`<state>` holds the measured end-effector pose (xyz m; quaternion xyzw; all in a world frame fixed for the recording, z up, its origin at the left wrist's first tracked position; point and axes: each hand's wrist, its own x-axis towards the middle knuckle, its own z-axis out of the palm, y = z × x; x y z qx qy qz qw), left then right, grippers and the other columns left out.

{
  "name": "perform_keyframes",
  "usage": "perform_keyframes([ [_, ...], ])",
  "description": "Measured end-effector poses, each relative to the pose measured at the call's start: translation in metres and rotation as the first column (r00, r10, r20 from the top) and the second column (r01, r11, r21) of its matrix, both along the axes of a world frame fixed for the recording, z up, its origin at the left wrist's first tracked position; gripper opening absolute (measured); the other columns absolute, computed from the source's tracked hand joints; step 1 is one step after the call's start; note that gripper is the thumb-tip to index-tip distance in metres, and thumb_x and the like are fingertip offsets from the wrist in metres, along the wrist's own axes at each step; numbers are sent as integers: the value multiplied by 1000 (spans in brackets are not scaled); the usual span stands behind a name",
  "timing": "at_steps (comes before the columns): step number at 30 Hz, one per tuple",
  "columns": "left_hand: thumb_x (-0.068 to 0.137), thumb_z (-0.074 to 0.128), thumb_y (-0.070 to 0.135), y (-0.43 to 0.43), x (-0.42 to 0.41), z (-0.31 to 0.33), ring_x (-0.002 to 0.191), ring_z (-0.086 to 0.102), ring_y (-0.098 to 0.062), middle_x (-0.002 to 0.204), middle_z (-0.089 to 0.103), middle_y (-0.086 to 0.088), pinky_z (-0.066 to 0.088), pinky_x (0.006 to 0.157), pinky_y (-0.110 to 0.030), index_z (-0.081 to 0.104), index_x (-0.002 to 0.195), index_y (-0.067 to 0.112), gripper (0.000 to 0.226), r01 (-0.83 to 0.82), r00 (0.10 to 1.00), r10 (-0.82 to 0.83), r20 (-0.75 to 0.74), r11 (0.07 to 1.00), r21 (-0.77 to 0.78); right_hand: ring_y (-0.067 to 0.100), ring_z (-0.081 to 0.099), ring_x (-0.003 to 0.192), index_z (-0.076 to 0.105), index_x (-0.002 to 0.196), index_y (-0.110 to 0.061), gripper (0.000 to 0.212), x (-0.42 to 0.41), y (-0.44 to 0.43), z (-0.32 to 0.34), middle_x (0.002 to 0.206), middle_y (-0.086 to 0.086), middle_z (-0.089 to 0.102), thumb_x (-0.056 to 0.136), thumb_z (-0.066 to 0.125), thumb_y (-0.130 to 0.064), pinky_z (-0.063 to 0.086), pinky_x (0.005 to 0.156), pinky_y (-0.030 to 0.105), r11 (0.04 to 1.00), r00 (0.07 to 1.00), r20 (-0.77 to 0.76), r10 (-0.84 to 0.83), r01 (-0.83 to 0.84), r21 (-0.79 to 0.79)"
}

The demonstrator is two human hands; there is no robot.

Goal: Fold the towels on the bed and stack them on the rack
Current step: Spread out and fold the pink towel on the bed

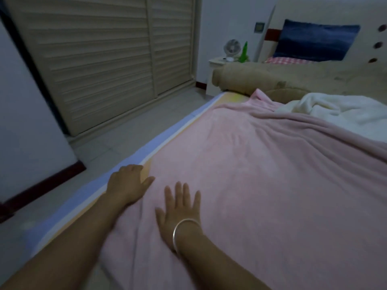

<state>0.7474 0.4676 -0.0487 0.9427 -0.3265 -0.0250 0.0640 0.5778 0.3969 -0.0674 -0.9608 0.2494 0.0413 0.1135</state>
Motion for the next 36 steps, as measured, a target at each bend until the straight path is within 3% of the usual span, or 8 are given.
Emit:
perform_keyframes([
  [7, 87, 61, 21, 78, -48, 44, 78, 61, -14, 89, 69, -2, 45, 65, -25, 68, 82, 17, 9, -67, 865, -33, -500, 981, -180, 30, 37, 138, 45, 142, -19, 74, -60, 98, 14, 149, 12, 39, 80, 15, -47, 21, 111, 59, 980, 969, 141, 200, -200, -14],
  [10, 86, 61, 31, 96, -57, 40, 82, 62, -24, 91, 67, -8, 47, 67, -28, 67, 84, 14, 18, -204, 929, 130, -347, 961, -187, 22, 9, 147, 20, 151, -24, 88, -82, 109, 21, 160, 6, 12, 71, -1, -54, -4, 117, 45, 967, 963, 165, 215, -233, 100],
  [15, 92, 45, 10, 138, -56, 40, 96, 62, -34, 105, 66, -17, 45, 77, -34, 65, 91, 9, 20, -458, 872, 485, 70, 857, -238, 25, 27, 139, 34, 143, -24, 86, -96, 134, 39, 152, 5, 31, 79, 5, -74, 20, 115, 43, 977, 943, 291, 165, -195, 80],
  [21, 91, 56, 42, 141, -75, 36, 109, 59, -36, 120, 62, -17, 47, 86, -39, 61, 118, 6, 45, -577, 813, 513, -276, 774, -261, 27, 58, 86, 68, 89, -23, 27, -91, 166, 50, 92, 6, 58, 68, 72, -39, 44, 65, 31, 956, 965, 175, 196, -148, -253],
  [27, 87, 59, 33, 113, -110, 71, 106, 59, -40, 118, 63, -19, 49, 87, -42, 63, 117, 9, 38, -486, 865, 322, -385, 727, -485, 25, 61, 86, 65, 82, -20, 20, -100, 143, 67, 79, -1, 63, 88, 57, -37, 42, 70, 27, 867, 931, 267, -249, 91, 491],
  [30, 87, 62, 35, 56, -156, 101, 105, 60, -37, 115, 65, -17, 48, 84, -38, 65, 113, 10, 36, -326, 931, 144, -337, 745, -583, 20, 56, 60, 47, 59, -19, 33, -128, 118, 81, 60, 1, 54, 87, 63, -28, 49, 65, 32, 712, 876, 239, -418, 153, 685],
  [33, 86, 66, 32, -12, -229, 124, 109, 59, -37, 118, 65, -18, 47, 87, -36, 63, 119, 9, 41, -145, 943, -81, -322, 771, -619, 10, 53, 34, 48, 66, -11, 27, -188, 80, 102, 59, 9, 53, 89, 61, -8, 50, 41, 25, 476, 814, 168, -556, 147, 867],
  [36, 82, 68, 24, -75, -314, 138, 103, 62, -35, 110, 68, -16, 49, 86, -36, 67, 109, 8, 31, 23, 892, -314, -325, 749, -662, 7, 54, 35, 52, 77, -5, 15, -267, 33, 116, 62, 11, 54, 90, 60, -6, 47, 38, 20, 432, 772, 154, -616, 168, 886],
])
